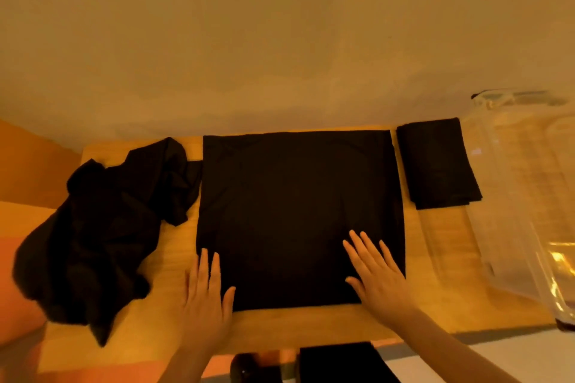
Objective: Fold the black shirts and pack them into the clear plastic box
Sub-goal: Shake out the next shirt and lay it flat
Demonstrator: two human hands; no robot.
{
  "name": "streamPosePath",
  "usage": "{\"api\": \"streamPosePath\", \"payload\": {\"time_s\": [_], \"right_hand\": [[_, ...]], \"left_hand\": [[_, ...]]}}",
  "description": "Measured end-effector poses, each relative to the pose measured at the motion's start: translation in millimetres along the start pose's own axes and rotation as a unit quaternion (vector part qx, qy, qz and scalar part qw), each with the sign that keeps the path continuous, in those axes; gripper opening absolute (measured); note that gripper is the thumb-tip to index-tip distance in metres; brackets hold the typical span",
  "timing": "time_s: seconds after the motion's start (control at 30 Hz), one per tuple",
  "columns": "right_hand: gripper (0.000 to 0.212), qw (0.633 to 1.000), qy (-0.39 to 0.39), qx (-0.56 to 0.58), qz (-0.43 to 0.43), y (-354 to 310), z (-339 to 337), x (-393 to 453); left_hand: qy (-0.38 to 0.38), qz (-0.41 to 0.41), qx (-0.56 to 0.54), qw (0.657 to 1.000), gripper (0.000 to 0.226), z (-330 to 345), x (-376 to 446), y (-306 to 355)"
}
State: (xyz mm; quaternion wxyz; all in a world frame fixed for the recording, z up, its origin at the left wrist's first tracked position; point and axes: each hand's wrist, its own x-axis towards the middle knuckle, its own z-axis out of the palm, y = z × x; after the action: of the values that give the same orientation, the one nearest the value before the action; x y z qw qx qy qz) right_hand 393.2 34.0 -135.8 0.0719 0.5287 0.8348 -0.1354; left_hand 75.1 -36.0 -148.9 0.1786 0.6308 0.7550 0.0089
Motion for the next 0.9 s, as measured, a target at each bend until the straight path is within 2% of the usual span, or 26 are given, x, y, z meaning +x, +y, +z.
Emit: {"api": "streamPosePath", "payload": {"time_s": [0.1, 0.13, 0.2, 0.27, 0.33, 0.47, 0.53, 0.67, 0.73, 0.8, 0.9], "right_hand": [[0.065, 0.991, 0.045, 0.069, 0.109, 12.9, 14.1, -26.5], [0.067, 0.973, 0.077, 0.128, 0.174, 15.0, 11.8, -34.3], [0.064, 0.913, 0.114, 0.248, 0.302, 15.0, 3.2, -46.7], [0.053, 0.877, 0.125, 0.294, 0.360, 10.1, -0.5, -58.3], [0.035, 0.858, 0.146, 0.331, 0.364, 2.5, -2.3, -64.8], [0.014, 0.787, 0.165, 0.446, 0.392, -9.3, -11.1, -61.5], [0.010, 0.764, 0.179, 0.475, 0.399, -13.1, -20.2, -57.4], [0.012, 0.746, 0.185, 0.516, 0.379, -15.3, -26.3, -53.5], [0.014, 0.735, 0.182, 0.537, 0.372, -11.1, -25.9, -54.5], [0.015, 0.726, 0.165, 0.557, 0.367, -4.7, -25.1, -56.0], [0.007, 0.712, 0.094, 0.601, 0.352, 3.4, -29.6, -57.4]], "left_hand": [[0.048, -0.098, -0.142, 0.984, 0.076, -1.4, -13.7, -6.4], [0.055, -0.139, -0.195, 0.969, 0.067, -5.5, -15.4, -6.0], [0.071, -0.202, -0.256, 0.943, 0.043, -11.1, -18.5, -6.1], [0.074, -0.257, -0.320, 0.909, 0.027, -17.2, -21.8, -3.6], [0.070, -0.277, -0.382, 0.879, 0.018, -23.7, -24.2, 1.1], [0.067, -0.269, -0.439, 0.855, 0.011, -40.4, -25.6, 10.5], [0.058, -0.265, -0.463, 0.844, 0.009, -45.1, -25.4, 11.3], [-0.014, -0.258, -0.506, 0.823, 0.017, -46.1, -18.6, 11.1], [-0.052, -0.260, -0.485, 0.833, 0.015, -44.3, -14.0, 8.9], [-0.084, -0.252, -0.439, 0.858, 0.026, -43.4, -11.0, 6.1], [-0.094, -0.229, -0.386, 0.888, 0.036, -43.4, -6.2, 7.1]]}}
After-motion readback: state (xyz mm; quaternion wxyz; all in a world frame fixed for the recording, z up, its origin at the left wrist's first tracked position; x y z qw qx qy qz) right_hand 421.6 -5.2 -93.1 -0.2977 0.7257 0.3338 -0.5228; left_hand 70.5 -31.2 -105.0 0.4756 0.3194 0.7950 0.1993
